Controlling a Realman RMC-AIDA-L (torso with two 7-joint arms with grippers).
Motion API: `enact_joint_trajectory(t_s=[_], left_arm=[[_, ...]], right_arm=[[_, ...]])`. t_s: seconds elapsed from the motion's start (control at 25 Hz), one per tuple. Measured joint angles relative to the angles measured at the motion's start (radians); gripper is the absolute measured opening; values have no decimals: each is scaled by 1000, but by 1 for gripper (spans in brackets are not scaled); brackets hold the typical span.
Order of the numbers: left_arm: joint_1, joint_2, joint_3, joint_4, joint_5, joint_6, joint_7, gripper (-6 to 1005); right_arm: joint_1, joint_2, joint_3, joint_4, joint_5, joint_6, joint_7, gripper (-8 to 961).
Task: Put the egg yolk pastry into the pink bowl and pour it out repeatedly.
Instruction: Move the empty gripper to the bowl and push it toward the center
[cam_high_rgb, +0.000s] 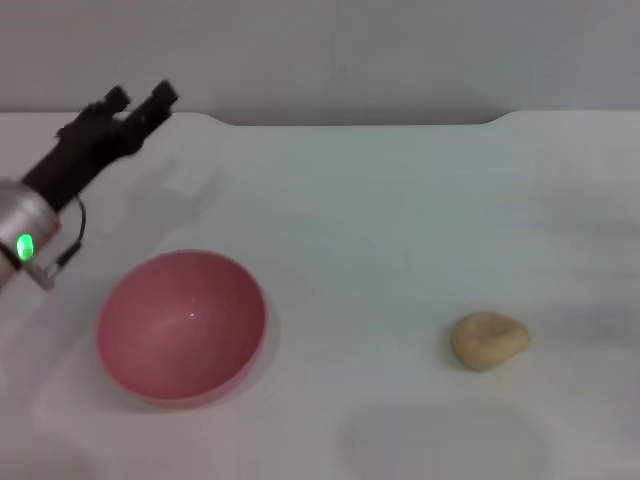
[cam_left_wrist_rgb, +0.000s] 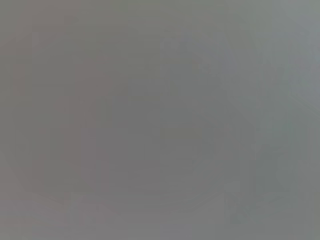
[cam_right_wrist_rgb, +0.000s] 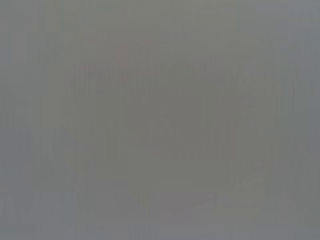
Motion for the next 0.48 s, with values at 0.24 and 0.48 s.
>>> enact_joint_trajectory(t_s=[0.24,0.48], left_arm=[[-10,24,397,416,42,-33,-629,812],[47,91,661,899,301,20,-1223,812]], right_arm=[[-5,0,0,25,-3,-5,0,466],[-10,3,-8,45,-8,-11,1,466]])
